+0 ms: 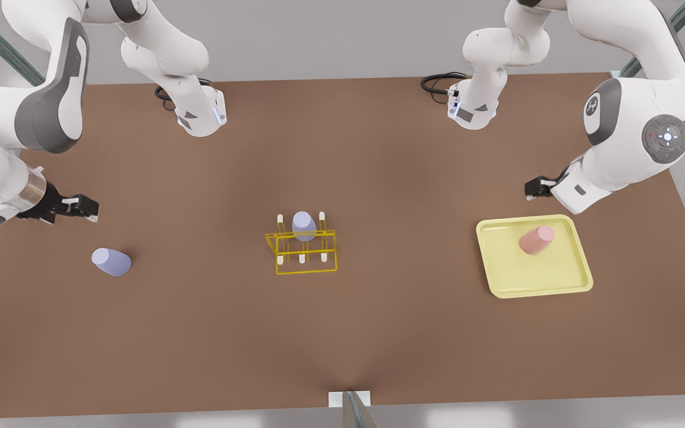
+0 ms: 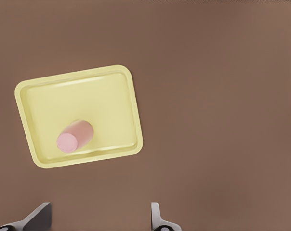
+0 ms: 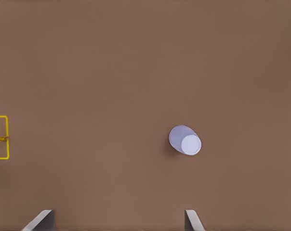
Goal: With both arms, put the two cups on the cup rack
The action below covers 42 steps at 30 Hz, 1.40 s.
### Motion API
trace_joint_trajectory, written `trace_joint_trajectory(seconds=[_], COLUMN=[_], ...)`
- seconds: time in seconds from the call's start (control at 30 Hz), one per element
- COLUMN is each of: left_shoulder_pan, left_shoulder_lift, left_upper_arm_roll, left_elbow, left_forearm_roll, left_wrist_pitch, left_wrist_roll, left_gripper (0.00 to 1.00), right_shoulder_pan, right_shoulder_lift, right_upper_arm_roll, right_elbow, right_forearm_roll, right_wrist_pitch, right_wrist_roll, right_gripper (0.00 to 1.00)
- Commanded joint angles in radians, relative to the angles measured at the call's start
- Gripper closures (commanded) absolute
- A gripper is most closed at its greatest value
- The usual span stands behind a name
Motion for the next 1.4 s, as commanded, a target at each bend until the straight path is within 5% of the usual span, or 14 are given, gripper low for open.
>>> trace_joint_trajectory(seconds=[0.0, 0.1, 0.2, 0.3, 0.47, 0.73, 1.37], left_shoulder_pan=[0.002, 0.006, 0.132, 0.115, 0.120, 0.124, 0.117], left_shoulder_lift=[0.002, 0.053, 0.245, 0.249, 0.203, 0.183, 0.246], left_upper_arm_roll=[0.001, 0.059, 0.077, 0.125, 0.131, 0.159, 0.189], left_elbow=[0.000, -0.001, -0.033, -0.242, -0.457, -0.567, -0.641], left_forearm_roll=[0.000, 0.002, 0.000, -0.017, -0.021, -0.020, -0.021], left_wrist_pitch=[0.044, 0.053, 0.320, 0.693, 0.915, 0.909, 0.941], left_wrist_roll=[0.071, 0.072, 0.186, 0.227, 0.266, 0.316, 0.292], left_gripper=[0.00, 0.00, 0.00, 0.00, 0.00, 0.00, 0.00], right_shoulder_pan=[-0.006, -0.012, -0.053, -0.153, -0.202, -0.243, -0.263], right_shoulder_lift=[-0.002, 0.058, 0.280, 0.402, 0.402, 0.296, 0.357], right_upper_arm_roll=[-0.001, -0.007, -0.009, -0.007, -0.003, 0.000, -0.010], right_elbow=[0.001, 0.028, 0.058, 0.056, -0.117, -0.412, -0.496], right_forearm_roll=[0.000, -0.015, -0.095, -0.080, -0.025, -0.012, -0.019], right_wrist_pitch=[-0.005, 0.014, 0.176, 0.316, 0.617, 0.862, 0.827], right_wrist_roll=[-0.012, -0.070, -0.182, -0.171, -0.183, -0.240, -0.251], right_gripper=[0.00, 0.00, 0.00, 0.00, 0.00, 0.00, 0.00])
